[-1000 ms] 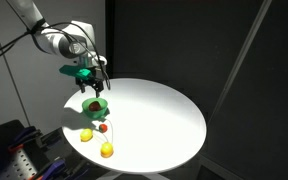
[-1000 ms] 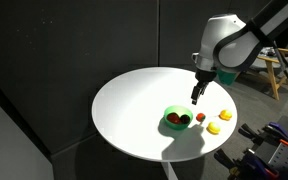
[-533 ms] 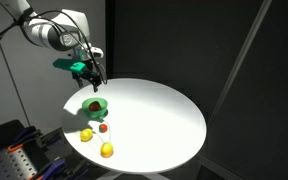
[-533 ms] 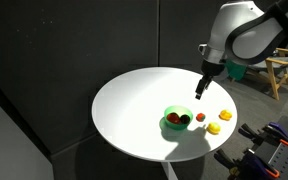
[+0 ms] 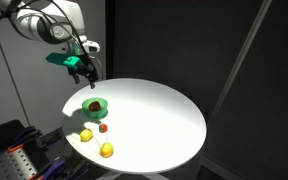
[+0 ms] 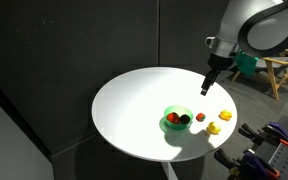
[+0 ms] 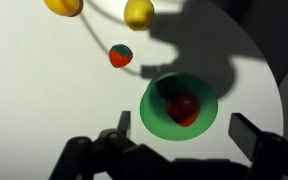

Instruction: Put the brown object in the bowl

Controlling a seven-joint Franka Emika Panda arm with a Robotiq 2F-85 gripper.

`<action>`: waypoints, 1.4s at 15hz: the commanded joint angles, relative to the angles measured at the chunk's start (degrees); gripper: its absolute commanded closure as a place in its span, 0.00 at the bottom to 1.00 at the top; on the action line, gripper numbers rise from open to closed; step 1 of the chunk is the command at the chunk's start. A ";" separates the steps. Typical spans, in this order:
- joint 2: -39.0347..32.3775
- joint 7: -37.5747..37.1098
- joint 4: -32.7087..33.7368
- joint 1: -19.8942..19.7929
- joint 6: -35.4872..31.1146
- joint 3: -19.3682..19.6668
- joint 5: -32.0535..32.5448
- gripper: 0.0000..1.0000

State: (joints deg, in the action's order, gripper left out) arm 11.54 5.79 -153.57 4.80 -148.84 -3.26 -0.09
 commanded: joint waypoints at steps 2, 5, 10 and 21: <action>5.67 3.16 -1.40 1.29 6.65 1.28 -3.97 0.00; 8.39 4.95 -1.61 1.88 10.60 1.81 -5.94 0.00; 12.83 5.71 -2.33 2.23 14.86 2.11 -5.80 0.00; 14.75 4.65 -2.41 1.90 16.47 1.88 -4.48 0.00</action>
State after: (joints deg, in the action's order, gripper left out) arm 26.26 10.61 -156.04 6.40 -132.48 -1.68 -4.77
